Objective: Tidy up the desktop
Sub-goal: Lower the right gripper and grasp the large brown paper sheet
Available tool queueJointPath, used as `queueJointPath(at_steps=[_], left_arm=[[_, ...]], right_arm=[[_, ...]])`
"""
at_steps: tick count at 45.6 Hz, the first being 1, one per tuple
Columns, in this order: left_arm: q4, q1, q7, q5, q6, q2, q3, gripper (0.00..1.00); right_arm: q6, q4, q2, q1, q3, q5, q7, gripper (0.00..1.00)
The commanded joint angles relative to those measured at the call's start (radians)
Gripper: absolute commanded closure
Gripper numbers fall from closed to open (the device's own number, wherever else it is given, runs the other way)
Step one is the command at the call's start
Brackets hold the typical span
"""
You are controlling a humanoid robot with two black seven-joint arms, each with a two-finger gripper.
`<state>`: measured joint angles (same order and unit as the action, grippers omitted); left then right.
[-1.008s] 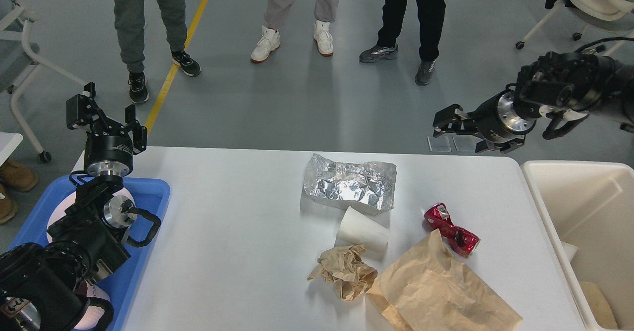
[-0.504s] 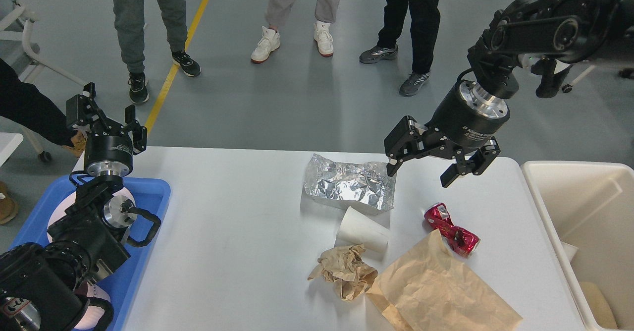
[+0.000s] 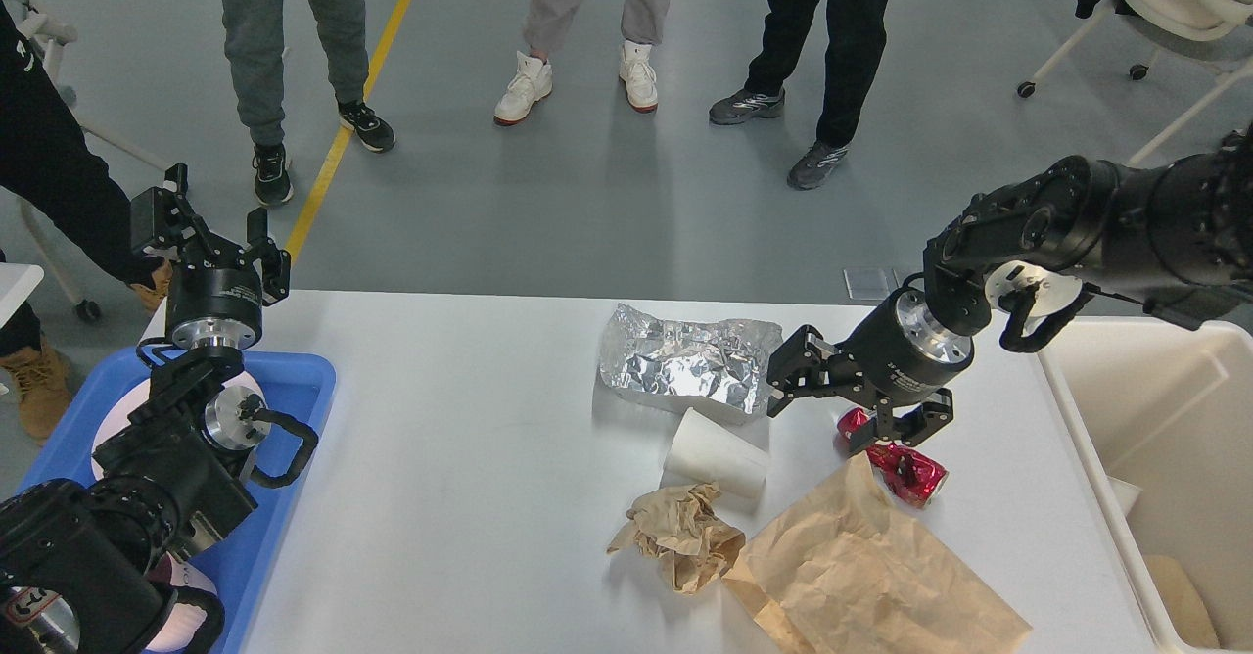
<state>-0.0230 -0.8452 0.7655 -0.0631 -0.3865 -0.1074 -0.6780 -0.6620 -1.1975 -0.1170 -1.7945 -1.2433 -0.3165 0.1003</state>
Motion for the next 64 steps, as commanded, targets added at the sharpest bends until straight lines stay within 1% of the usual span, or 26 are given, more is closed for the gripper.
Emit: queueJointPath(at_steps=[1, 8, 14, 18, 23, 25, 30, 39, 44, 50, 55, 58, 61, 64], left_arm=[[0.0, 0.0, 0.0, 0.0, 0.0, 0.0, 0.0, 0.04], [0.0, 0.0, 0.0, 0.0, 0.0, 0.0, 0.0, 0.04], [0.0, 0.0, 0.0, 0.0, 0.0, 0.0, 0.0, 0.04], [0.0, 0.0, 0.0, 0.0, 0.0, 0.0, 0.0, 0.04], [0.0, 0.0, 0.001, 0.0, 0.0, 0.0, 0.0, 0.04], [0.0, 0.0, 0.0, 0.0, 0.0, 0.0, 0.0, 0.04], [0.0, 0.0, 0.0, 0.0, 0.0, 0.0, 0.0, 0.04], [0.0, 0.0, 0.0, 0.0, 0.0, 0.0, 0.0, 0.04], [0.0, 0.0, 0.0, 0.0, 0.0, 0.0, 0.0, 0.04], [0.0, 0.0, 0.0, 0.0, 0.0, 0.0, 0.0, 0.04], [0.0, 0.0, 0.0, 0.0, 0.0, 0.0, 0.0, 0.04], [0.0, 0.0, 0.0, 0.0, 0.0, 0.0, 0.0, 0.04], [0.0, 0.0, 0.0, 0.0, 0.0, 0.0, 0.0, 0.04], [0.0, 0.0, 0.0, 0.0, 0.0, 0.0, 0.0, 0.04]], right_arm=[[0.007, -0.004, 0.008, 0.033, -0.05, -0.09, -0.011, 0.36], [0.012, -0.004, 0.023, 0.049, -0.068, -0.111, -0.019, 0.36], [0.012, 0.004, 0.028, 0.079, -0.068, -0.079, -0.027, 0.33], [0.025, 0.016, 0.034, 0.107, -0.062, -0.035, -0.027, 0.28], [0.053, 0.052, 0.042, 0.152, -0.059, -0.024, -0.027, 0.19], [0.055, 0.064, 0.048, 0.165, -0.056, -0.024, -0.027, 0.18], [0.056, 0.087, 0.054, 0.179, -0.05, -0.024, -0.027, 0.15], [0.056, 0.148, 0.071, 0.233, -0.048, -0.024, -0.027, 0.14], [0.061, 0.188, 0.091, 0.28, -0.048, -0.024, -0.027, 0.14], [0.067, 0.237, 0.109, 0.337, -0.048, -0.024, -0.028, 0.11], [0.078, 0.275, 0.125, 0.38, -0.05, -0.022, -0.03, 0.11], [0.105, 0.283, 0.128, 0.403, -0.05, -0.024, -0.031, 0.15], [0.131, 0.282, 0.131, 0.415, -0.048, -0.026, -0.047, 0.24], [0.131, 0.282, 0.131, 0.422, -0.048, -0.024, -0.073, 0.36]])
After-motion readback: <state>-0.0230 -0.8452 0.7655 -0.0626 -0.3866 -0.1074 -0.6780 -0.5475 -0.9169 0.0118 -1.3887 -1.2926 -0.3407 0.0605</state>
